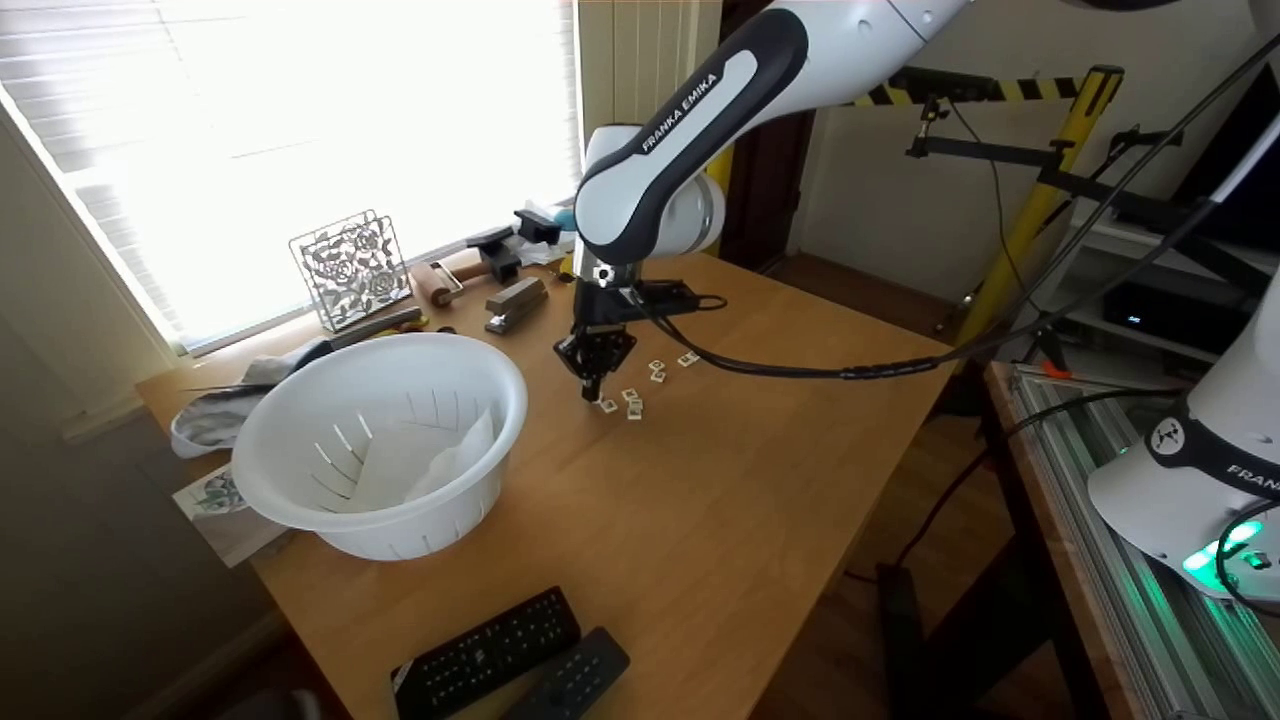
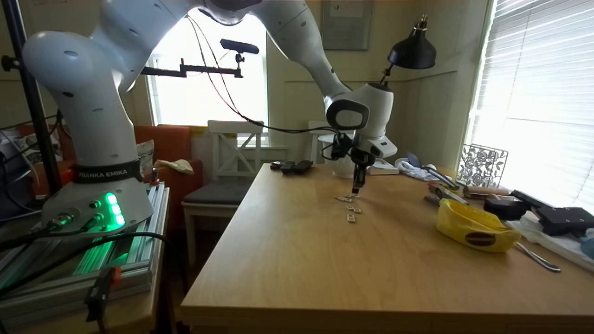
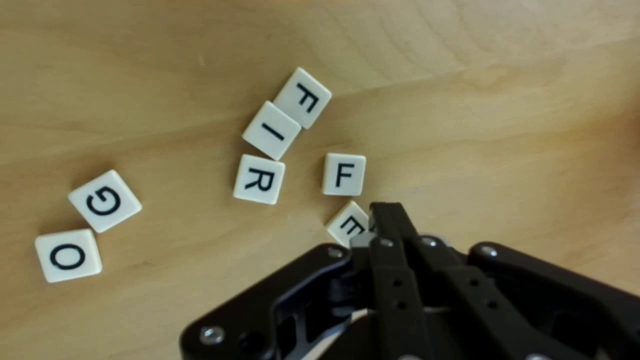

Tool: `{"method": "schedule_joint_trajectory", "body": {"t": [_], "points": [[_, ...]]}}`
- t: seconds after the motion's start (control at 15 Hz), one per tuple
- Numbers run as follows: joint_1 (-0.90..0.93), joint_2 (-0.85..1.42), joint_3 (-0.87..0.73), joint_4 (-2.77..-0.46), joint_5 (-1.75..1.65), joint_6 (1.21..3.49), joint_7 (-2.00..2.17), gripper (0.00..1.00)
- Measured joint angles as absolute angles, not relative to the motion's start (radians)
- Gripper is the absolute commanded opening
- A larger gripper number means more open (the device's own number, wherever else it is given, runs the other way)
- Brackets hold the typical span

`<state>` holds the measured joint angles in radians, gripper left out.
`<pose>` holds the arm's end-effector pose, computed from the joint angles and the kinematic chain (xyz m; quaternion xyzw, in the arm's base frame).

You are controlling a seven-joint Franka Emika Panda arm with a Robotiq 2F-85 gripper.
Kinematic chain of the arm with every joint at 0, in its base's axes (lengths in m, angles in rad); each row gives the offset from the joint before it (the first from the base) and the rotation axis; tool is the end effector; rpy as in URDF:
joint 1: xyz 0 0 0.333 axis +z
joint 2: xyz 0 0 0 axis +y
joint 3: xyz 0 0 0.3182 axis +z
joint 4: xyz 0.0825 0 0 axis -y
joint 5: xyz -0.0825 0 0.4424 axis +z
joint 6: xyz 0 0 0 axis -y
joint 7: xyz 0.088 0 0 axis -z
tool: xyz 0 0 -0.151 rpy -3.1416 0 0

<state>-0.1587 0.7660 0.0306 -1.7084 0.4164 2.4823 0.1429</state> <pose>0.7048 -0.0817 0.0600 -0.9448 0.2974 -0.0018 0.1377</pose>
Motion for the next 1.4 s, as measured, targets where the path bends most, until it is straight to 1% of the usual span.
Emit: {"method": "schedule_joint_trajectory", "body": {"t": [0.27, 1.4], "points": [[-0.155, 0.757, 0.031, -1.717, 0.416, 2.527, 0.135, 0.0], [-0.155, 0.756, 0.019, -1.74, 0.416, 2.529, 0.134, 0.0]]}}
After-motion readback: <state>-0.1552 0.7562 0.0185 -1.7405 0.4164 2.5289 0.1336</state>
